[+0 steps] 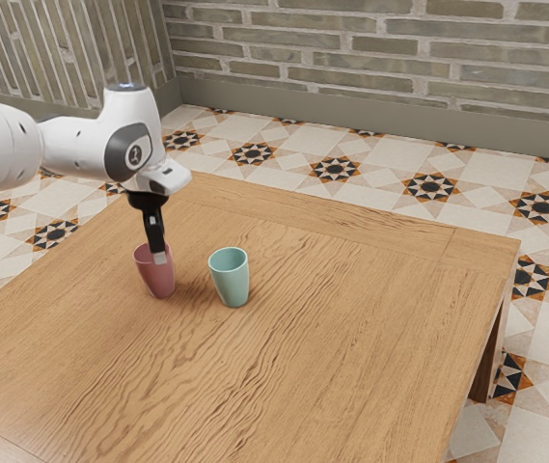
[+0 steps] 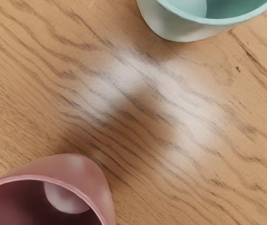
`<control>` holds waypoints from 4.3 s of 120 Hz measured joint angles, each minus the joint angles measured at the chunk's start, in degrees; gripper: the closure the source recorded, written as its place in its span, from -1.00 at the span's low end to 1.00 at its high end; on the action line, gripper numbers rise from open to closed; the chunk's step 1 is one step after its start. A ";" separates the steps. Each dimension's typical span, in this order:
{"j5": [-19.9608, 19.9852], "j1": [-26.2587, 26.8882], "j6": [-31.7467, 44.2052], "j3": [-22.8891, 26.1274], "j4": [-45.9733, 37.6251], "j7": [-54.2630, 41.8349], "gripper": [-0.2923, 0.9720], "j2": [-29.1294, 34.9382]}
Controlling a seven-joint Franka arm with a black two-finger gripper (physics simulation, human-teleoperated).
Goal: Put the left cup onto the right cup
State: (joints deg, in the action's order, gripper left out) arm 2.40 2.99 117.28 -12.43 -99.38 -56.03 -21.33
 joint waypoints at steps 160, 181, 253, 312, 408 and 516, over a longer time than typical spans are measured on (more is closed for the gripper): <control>-0.72 -1.60 4.73 -0.05 -1.54 1.58 0.43 -5.25; -0.79 -1.61 4.82 -0.05 -1.46 1.62 0.51 -5.10; -0.97 -1.50 5.05 -0.05 -1.28 2.00 0.69 -4.43; -2.89 -0.74 5.21 -0.13 -1.32 2.44 0.70 -3.04; -8.71 3.76 6.40 -0.13 -2.47 3.98 0.70 5.53; -8.96 10.01 2.66 -0.06 -4.59 8.23 0.70 9.99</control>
State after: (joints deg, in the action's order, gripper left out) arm -6.57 13.00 119.95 -12.49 -103.97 -47.80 -11.34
